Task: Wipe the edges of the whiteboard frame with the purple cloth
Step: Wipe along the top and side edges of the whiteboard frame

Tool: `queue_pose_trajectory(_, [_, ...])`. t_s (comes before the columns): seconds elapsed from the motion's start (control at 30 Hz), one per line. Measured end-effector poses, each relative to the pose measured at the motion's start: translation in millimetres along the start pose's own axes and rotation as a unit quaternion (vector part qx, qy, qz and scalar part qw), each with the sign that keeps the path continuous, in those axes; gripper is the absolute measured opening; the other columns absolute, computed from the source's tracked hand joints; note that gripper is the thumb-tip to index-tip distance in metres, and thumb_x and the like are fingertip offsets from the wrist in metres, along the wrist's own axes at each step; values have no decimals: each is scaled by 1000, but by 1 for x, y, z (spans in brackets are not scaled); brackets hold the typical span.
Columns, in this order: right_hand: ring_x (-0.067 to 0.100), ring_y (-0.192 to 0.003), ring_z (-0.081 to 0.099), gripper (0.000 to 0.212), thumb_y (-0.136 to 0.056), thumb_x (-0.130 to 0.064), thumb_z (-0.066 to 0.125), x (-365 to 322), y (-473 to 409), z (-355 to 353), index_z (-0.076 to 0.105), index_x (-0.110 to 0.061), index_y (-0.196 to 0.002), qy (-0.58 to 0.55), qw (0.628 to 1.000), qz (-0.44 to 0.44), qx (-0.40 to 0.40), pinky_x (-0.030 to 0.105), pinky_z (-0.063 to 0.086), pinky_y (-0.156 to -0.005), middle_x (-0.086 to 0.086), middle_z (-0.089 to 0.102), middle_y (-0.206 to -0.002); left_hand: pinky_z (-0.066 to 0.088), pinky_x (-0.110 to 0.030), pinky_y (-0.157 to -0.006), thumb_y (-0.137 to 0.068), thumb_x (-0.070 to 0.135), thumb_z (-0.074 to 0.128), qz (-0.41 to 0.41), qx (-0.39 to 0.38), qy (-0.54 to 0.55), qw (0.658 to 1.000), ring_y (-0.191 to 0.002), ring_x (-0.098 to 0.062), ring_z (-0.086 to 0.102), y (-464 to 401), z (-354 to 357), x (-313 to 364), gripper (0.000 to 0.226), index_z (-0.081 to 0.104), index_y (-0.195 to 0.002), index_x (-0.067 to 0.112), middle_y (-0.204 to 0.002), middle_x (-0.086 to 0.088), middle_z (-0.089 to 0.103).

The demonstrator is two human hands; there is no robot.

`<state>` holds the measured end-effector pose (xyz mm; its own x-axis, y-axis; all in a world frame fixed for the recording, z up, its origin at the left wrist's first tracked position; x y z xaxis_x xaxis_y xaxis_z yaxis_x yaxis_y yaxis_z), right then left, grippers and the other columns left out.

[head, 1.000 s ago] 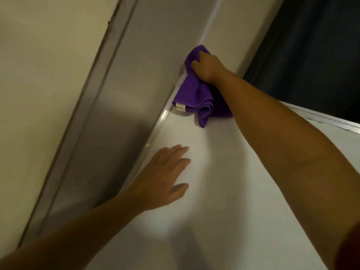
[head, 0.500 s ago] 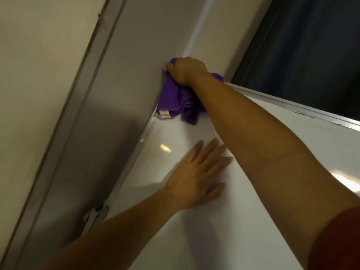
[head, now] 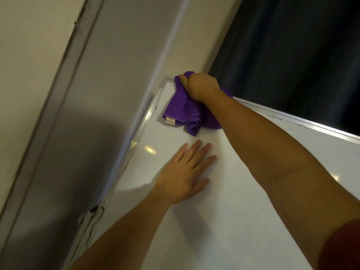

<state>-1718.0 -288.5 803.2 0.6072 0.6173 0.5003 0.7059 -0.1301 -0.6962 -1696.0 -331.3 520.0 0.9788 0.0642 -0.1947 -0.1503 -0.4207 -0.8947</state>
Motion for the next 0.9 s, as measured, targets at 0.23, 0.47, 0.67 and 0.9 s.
queue_pose_trajectory(0.23, [39,-95,60,72,-98,-60,17,67,50,-12,67,-8,-99,11,999,28,-13,40,40,-73,20,66,-104,16,-52,-129,-106,56,29,-69,0,-21,997,-161,-27,-1,20,6,17,67,14,-164,26,-174,-3,4])
queue_pose_trajectory(0.47, [29,-64,51,60,-97,-57,18,137,123,-25,48,-18,-64,64,995,63,43,38,39,-63,7,50,-65,13,-50,-129,-107,55,25,-85,13,-57,995,-161,-29,1,22,10,22,67,9,-164,25,-174,-4,2])
queue_pose_trajectory(0.67, [27,-56,49,61,-97,-56,19,192,179,-38,45,-19,-56,70,993,83,48,35,36,-58,2,43,-54,20,-56,-126,-105,46,29,-188,14,-35,981,-160,-32,10,26,1,49,60,24,-162,28,-173,-1,13])
queue_pose_trajectory(0.9, [23,-51,42,62,-98,-55,20,293,264,-52,41,-20,-52,97,985,119,76,33,32,-57,-1,37,-50,13,-60,-126,-99,52,18,-315,13,-4,949,-157,-42,15,14,-3,99,66,28,-161,31,-171,-4,19])
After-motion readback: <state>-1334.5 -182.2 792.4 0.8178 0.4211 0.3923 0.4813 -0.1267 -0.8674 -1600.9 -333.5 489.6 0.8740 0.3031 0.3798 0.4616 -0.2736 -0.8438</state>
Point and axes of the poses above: each hand's wrist, its own y-axis away from the middle knuckle, its own z-axis out of the palm, x = y × z, the point moved 1 cm from there along -y, towards the middle knuckle
